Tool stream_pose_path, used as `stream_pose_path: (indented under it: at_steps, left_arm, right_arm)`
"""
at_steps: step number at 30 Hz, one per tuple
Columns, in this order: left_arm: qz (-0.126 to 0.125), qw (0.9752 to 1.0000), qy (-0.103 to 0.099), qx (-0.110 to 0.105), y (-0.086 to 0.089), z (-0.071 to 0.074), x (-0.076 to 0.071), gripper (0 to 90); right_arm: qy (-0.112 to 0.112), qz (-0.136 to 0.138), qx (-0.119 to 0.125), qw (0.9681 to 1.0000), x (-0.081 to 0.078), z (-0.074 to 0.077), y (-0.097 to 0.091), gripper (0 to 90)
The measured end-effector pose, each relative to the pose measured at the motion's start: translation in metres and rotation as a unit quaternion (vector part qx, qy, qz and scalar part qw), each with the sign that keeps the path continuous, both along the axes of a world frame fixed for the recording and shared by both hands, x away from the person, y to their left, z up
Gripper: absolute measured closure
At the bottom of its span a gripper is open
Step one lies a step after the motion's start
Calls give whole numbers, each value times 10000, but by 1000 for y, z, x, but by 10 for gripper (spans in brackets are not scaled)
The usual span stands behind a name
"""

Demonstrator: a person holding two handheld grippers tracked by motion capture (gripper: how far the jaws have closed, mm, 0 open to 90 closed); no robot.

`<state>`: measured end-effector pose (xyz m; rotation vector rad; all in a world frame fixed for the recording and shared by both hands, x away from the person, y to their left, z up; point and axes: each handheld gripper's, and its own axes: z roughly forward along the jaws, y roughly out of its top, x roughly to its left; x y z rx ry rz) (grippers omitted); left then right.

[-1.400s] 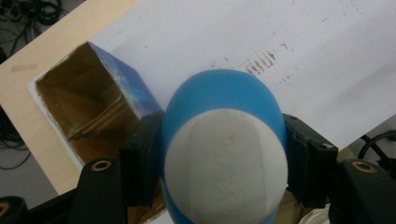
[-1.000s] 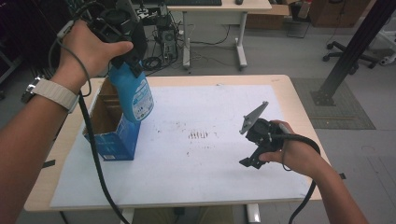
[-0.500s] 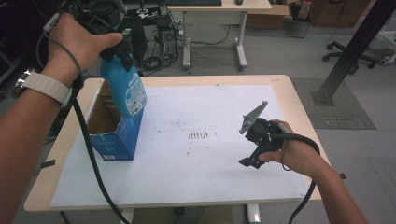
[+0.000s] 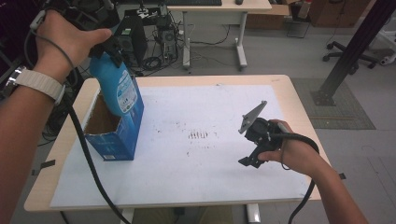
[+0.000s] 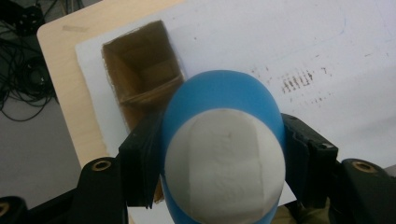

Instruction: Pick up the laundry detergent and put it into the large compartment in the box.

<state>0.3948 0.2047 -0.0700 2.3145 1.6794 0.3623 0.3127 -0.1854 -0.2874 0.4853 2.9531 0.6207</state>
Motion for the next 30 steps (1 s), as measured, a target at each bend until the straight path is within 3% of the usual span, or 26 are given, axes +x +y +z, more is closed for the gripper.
stream_pose_path:
  at_steps: [16,30]
  left_arm:
    - [464,9988,-62,110,22,3,0,376]
    - [751,9969,-56,223,37,-8,4,376]
  right_arm:
    - [-23,6,30,10000,-1,1,-1,133]
    - [-5,38,24,10000,1,-1,3,133]
